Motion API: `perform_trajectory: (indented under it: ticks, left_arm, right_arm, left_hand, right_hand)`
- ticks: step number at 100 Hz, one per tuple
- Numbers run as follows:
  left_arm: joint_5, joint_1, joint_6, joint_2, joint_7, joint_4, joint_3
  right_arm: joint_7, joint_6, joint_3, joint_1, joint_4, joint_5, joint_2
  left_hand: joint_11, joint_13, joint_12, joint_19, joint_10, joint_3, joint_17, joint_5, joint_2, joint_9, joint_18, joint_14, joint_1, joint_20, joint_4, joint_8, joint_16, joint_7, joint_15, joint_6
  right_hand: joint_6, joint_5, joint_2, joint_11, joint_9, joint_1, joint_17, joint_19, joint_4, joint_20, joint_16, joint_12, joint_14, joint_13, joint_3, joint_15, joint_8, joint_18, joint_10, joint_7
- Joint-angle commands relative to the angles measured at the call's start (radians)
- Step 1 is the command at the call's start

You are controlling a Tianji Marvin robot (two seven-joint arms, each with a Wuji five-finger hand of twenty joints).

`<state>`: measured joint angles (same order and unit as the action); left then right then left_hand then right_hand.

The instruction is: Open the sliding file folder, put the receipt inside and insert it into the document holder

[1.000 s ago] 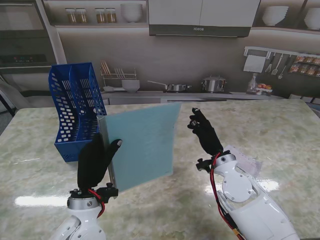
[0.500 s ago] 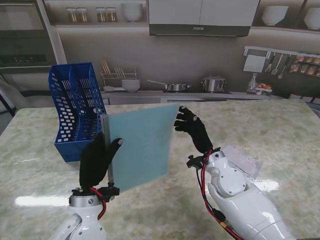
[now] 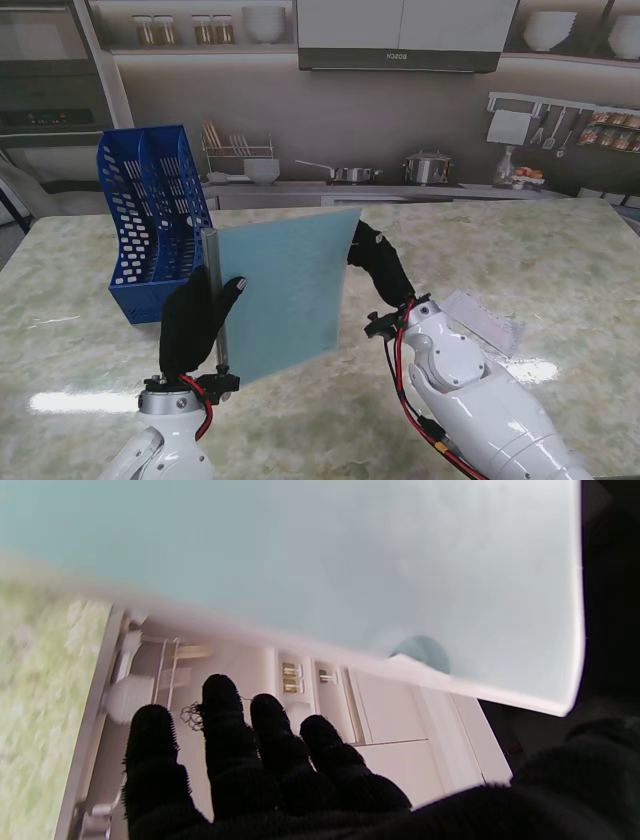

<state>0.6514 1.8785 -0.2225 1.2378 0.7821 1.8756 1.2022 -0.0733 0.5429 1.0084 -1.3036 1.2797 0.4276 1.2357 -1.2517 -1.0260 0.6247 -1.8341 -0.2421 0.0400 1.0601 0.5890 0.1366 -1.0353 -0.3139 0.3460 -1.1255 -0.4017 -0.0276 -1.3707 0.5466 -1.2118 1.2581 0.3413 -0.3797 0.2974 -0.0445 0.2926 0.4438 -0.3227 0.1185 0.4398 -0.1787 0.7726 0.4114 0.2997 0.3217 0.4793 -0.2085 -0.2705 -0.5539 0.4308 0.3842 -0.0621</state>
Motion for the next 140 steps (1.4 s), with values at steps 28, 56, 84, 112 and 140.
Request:
perform_trajectory:
  ticks: [28,56,84,112,140]
  left_arm:
    - [-0.027,-0.007,0.017,0.006,-0.021,-0.005,-0.004]
    - [-0.049,-0.022,0.046,0.009,-0.029,-0.013,-0.006]
    - [-0.071,-0.034,0.065,0.013,-0.035,-0.016,-0.004]
    - [-0.072,-0.031,0.068,0.014,-0.030,-0.013,0.007]
    - [-0.068,-0.028,0.059,0.016,-0.015,-0.010,0.014]
  right_arm:
    - [-0.126,0.050,-0.037,0.016,-0.018,0.138,0.007]
    - [-0.127,0.045,-0.051,0.026,-0.022,0.115,0.005]
    - [-0.122,0.018,-0.057,0.033,-0.007,0.054,-0.006]
    - [-0.099,-0.001,-0.044,0.021,0.008,0.025,-0.009]
    - [-0.094,-0.007,-0.027,0.009,0.013,0.004,-0.015]
  left_hand:
    - [-0.053,-0.020,-0.007,-0.044,0.144,-0.053,0.003,0.067,-0.098,-0.040,0.171,0.157,-0.165,0.017,0.008,-0.051,-0.007,-0.145,0.031,-0.002]
    - [-0.053,-0.019,-0.006,-0.044,0.143,-0.053,0.003,0.067,-0.098,-0.040,0.171,0.158,-0.166,0.017,0.008,-0.051,-0.006,-0.144,0.030,-0.002]
    - [-0.053,-0.019,-0.006,-0.044,0.142,-0.054,0.003,0.068,-0.097,-0.040,0.171,0.159,-0.166,0.017,0.009,-0.051,-0.006,-0.145,0.031,-0.001]
    - [-0.054,-0.018,-0.005,-0.044,0.141,-0.054,0.003,0.066,-0.098,-0.040,0.171,0.157,-0.165,0.017,0.009,-0.051,-0.005,-0.144,0.031,-0.001]
    - [-0.056,-0.016,-0.004,-0.044,0.142,-0.053,0.003,0.065,-0.097,-0.037,0.171,0.156,-0.165,0.017,0.009,-0.051,-0.004,-0.144,0.032,-0.003]
  right_hand:
    - [0.105,0.071,-0.034,0.047,0.111,-0.038,0.049,0.023,-0.016,0.029,0.008,0.068,-0.073,0.081,0.000,-0.012,-0.033,-0.049,-0.119,-0.049]
    - [0.225,0.165,-0.154,0.191,0.272,-0.254,0.183,0.111,0.015,0.065,0.059,0.220,-0.141,0.223,0.069,-0.127,-0.074,-0.115,-0.224,-0.204]
    - [0.332,0.263,-0.345,0.324,0.415,-0.314,0.095,0.789,0.074,-0.211,0.097,0.270,-0.204,0.360,0.791,-0.267,-0.061,-0.247,-0.308,-0.433]
    - [0.440,0.226,-0.273,0.303,0.496,-0.642,0.123,0.848,-0.005,-0.235,0.093,0.310,-0.222,0.413,0.768,-0.278,0.178,-0.262,-0.326,-0.805]
    - [0.494,0.316,-0.230,0.295,0.505,-0.714,0.136,0.851,-0.014,-0.242,0.094,0.333,-0.211,0.419,0.898,-0.274,0.140,-0.255,-0.324,-0.805]
